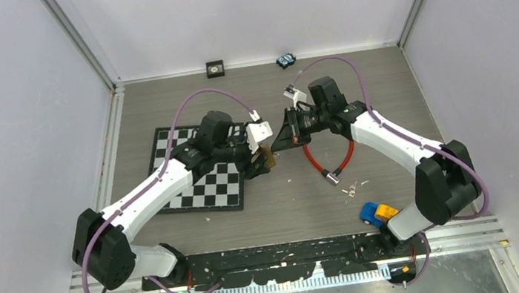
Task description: Unlock with the key
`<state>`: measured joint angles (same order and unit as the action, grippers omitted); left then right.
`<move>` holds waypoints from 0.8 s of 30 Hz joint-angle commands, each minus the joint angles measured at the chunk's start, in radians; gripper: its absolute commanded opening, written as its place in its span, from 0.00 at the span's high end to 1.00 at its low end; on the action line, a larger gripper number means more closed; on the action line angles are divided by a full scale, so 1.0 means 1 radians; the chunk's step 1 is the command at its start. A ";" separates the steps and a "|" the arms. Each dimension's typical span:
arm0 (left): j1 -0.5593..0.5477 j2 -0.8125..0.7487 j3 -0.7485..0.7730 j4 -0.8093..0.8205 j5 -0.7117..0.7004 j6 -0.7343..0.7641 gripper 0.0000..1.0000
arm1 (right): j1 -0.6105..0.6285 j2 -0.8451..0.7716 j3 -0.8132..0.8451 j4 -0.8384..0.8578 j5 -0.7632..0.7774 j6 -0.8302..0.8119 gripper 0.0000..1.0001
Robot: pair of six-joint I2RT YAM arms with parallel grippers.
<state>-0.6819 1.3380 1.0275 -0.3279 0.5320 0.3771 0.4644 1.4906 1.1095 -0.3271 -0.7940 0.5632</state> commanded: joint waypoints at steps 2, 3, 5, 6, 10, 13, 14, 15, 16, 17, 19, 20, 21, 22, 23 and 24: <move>-0.007 -0.028 0.034 0.190 0.102 -0.027 1.00 | 0.052 0.020 0.042 0.079 -0.014 -0.003 0.99; -0.007 -0.025 0.034 0.191 0.092 -0.026 1.00 | 0.052 0.026 0.043 0.087 -0.015 0.006 0.99; -0.007 -0.023 0.034 0.192 0.076 -0.023 1.00 | 0.052 0.031 0.043 0.104 -0.023 0.018 0.99; -0.008 -0.024 0.032 0.188 0.073 -0.013 1.00 | 0.050 0.028 0.041 0.111 -0.030 0.017 0.99; -0.006 -0.049 0.023 0.151 0.103 0.043 1.00 | 0.001 -0.026 0.024 0.113 -0.043 -0.003 0.88; -0.001 -0.066 0.012 0.125 0.147 0.066 1.00 | -0.065 -0.090 0.001 0.117 -0.062 -0.015 0.69; -0.001 -0.070 0.009 0.117 0.159 0.077 1.00 | -0.085 -0.115 -0.007 0.117 -0.071 -0.021 0.57; 0.000 -0.074 0.006 0.106 0.172 0.087 1.00 | -0.106 -0.137 -0.015 0.117 -0.080 -0.029 0.49; 0.000 -0.077 0.005 0.094 0.189 0.099 1.00 | -0.129 -0.170 -0.022 0.107 -0.091 -0.043 0.44; 0.001 -0.079 0.004 0.079 0.213 0.110 1.00 | -0.143 -0.192 -0.023 0.079 -0.095 -0.074 0.42; 0.005 -0.081 0.005 0.060 0.264 0.117 1.00 | -0.156 -0.229 -0.013 0.003 -0.100 -0.169 0.40; 0.011 -0.082 0.005 0.053 0.300 0.118 1.00 | -0.158 -0.243 -0.002 -0.052 -0.105 -0.239 0.40; 0.013 -0.082 0.005 0.043 0.340 0.117 1.00 | -0.158 -0.260 0.009 -0.103 -0.119 -0.314 0.40; 0.019 -0.082 0.005 0.036 0.394 0.112 1.00 | -0.158 -0.277 0.022 -0.161 -0.139 -0.403 0.41; 0.026 -0.081 0.004 0.030 0.440 0.105 1.00 | -0.154 -0.293 0.037 -0.226 -0.158 -0.498 0.43; 0.030 -0.081 -0.001 0.029 0.490 0.094 1.00 | -0.148 -0.314 0.054 -0.290 -0.180 -0.645 0.44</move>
<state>-0.6708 1.3083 1.0218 -0.3420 0.7704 0.4664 0.2985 1.2415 1.0954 -0.3935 -0.8768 0.3237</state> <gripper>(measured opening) 0.655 0.577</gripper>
